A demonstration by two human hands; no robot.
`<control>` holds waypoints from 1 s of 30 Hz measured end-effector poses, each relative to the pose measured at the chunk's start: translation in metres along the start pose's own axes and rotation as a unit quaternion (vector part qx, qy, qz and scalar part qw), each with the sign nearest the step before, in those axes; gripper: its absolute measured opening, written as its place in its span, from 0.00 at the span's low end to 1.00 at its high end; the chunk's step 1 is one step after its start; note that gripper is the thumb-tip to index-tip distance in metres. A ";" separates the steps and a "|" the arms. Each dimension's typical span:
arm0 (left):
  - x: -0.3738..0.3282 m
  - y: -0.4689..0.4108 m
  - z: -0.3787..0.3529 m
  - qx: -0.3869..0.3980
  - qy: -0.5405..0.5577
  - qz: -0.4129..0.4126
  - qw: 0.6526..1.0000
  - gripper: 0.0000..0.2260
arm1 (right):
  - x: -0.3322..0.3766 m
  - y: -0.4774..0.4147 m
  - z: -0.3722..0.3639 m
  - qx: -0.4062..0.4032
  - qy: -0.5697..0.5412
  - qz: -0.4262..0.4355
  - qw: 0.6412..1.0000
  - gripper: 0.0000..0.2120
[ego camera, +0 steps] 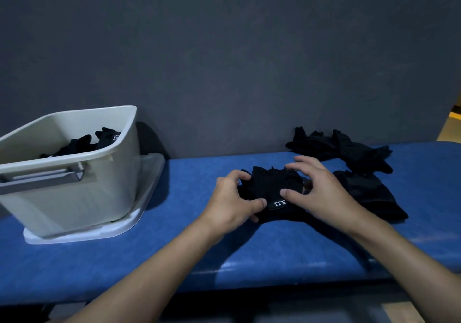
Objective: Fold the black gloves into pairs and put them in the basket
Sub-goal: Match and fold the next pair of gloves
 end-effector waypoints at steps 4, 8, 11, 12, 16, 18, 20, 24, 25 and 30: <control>0.001 0.000 0.001 0.004 -0.055 -0.012 0.998 0.19 | -0.005 0.002 -0.009 0.039 0.043 -0.001 0.998 0.24; -0.013 0.003 0.008 -0.063 -0.198 -0.165 0.964 0.15 | -0.006 0.004 -0.011 0.051 0.069 -0.015 0.996 0.28; -0.021 0.004 0.002 -0.018 -0.299 -0.253 0.920 0.22 | -0.005 0.005 -0.008 0.036 0.099 -0.014 0.994 0.24; -0.018 0.002 -0.002 0.015 -0.330 -0.253 0.909 0.24 | -0.004 0.005 -0.008 0.031 0.096 -0.004 0.995 0.24; 0.004 -0.002 -0.010 0.101 -0.440 -0.195 0.871 0.27 | -0.006 0.007 -0.017 0.088 0.113 0.022 0.989 0.26; 0.010 -0.001 -0.010 0.112 -0.471 -0.170 0.858 0.28 | -0.014 0.008 -0.024 0.130 0.148 0.016 0.980 0.28; 0.013 -0.001 -0.010 0.113 -0.493 -0.159 0.848 0.29 | -0.019 0.009 -0.029 0.160 0.161 0.001 0.974 0.29; 0.016 0.000 -0.010 0.113 -0.501 -0.154 0.844 0.29 | -0.019 0.008 -0.031 0.185 0.175 -0.004 0.967 0.29; 0.015 0.000 -0.010 0.112 -0.500 -0.155 0.845 0.29 | -0.019 0.008 -0.031 0.184 0.176 -0.004 0.967 0.29; 0.012 0.002 -0.007 0.114 -0.497 -0.150 0.847 0.29 | -0.013 0.010 -0.021 0.124 0.136 0.025 0.983 0.30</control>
Point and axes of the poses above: each hand's wrist, its own y-axis away from the middle knuckle, its own z-axis out of the back of the hand, x = y × z, the point moved 6 cm from there along -y, towards the middle knuckle, and after that the axes turned 5 degrees about y, right-handed, at the moved point
